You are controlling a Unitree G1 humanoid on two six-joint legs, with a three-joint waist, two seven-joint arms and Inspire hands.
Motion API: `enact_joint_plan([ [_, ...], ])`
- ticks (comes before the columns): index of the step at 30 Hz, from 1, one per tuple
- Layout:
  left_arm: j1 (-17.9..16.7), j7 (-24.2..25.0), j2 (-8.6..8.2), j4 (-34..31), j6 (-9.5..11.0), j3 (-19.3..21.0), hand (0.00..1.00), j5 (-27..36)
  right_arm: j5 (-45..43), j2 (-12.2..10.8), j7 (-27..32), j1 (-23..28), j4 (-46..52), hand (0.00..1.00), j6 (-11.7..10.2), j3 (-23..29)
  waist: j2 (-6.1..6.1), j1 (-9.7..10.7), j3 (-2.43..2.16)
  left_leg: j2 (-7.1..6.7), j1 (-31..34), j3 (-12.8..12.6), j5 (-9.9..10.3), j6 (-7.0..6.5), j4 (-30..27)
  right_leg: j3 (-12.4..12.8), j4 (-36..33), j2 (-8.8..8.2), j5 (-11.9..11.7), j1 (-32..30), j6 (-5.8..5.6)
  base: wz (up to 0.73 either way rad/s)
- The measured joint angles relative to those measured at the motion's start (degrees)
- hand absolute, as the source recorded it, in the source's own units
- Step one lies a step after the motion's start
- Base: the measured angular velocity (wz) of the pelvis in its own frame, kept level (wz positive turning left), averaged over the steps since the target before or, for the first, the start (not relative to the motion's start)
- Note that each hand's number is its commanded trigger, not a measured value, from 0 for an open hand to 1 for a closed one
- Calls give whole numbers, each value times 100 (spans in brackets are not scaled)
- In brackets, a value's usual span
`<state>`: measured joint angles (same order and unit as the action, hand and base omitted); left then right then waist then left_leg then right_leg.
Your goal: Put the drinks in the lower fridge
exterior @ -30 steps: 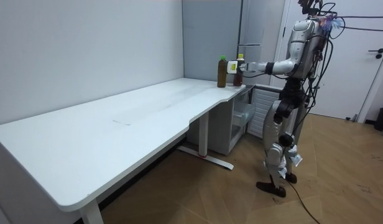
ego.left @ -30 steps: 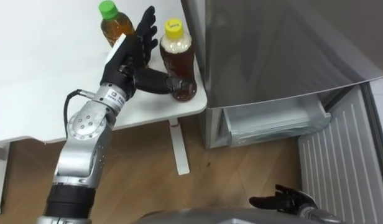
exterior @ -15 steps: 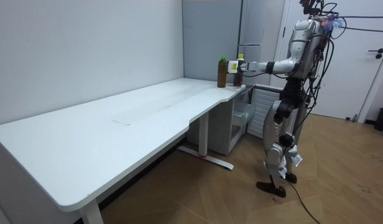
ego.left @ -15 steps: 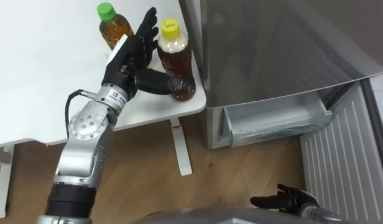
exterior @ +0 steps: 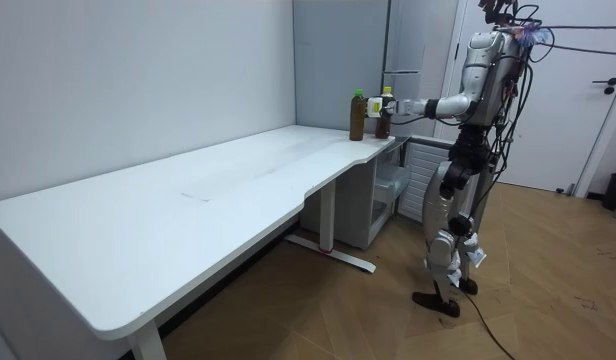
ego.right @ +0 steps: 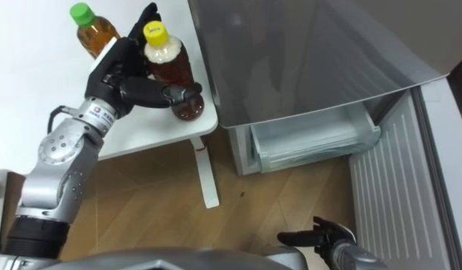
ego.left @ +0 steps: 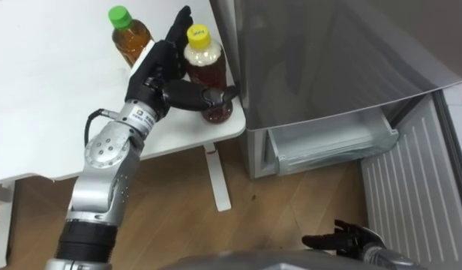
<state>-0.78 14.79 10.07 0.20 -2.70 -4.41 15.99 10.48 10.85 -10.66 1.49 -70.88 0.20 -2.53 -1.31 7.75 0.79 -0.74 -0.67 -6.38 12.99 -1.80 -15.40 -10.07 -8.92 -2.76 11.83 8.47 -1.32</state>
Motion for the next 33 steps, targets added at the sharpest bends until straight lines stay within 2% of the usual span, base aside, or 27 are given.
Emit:
enact_joint_plan([
  [1, 0, 2, 1, 0, 0, -15, 34, 23, 1, -1, 0, 3, 0, 0, -1, 0, 5, 0, 0, 0, 0, 0, 0, 0, 0, 0, 0, 0, 0, 0, 0, 0],
  [2, 0, 22, 1, 0, 0, -27, 77, 28, 2, -3, 0, 6, 0, 0, -1, 0, 16, 1, -4, 1, 0, -3, 0, 0, 0, 3, 0, 0, 0, 0, 0, 0],
  [3, 0, 56, 1, 0, 0, -27, 100, 28, 2, -4, 1, 8, 0, 0, -1, 0, 26, 2, -6, 2, 1, -6, 0, 0, -1, 7, -1, 1, 0, 0, 0, 0],
  [18, 2, 125, 1, 107, 1, -46, 100, 98, 0, -21, -45, 21, 7, 0, -6, -5, 121, -2, -21, 11, -10, -53, -5, -7, 1, 32, -78, 1, 1, -16, -1, -1],
  [33, 2, 220, 1, 132, 0, -138, 100, 124, -1, -32, -60, 19, 11, 0, -16, -2, 104, 4, -31, 17, -3, -64, -4, -8, 3, 40, -77, 3, 0, -26, 0, 0],
])
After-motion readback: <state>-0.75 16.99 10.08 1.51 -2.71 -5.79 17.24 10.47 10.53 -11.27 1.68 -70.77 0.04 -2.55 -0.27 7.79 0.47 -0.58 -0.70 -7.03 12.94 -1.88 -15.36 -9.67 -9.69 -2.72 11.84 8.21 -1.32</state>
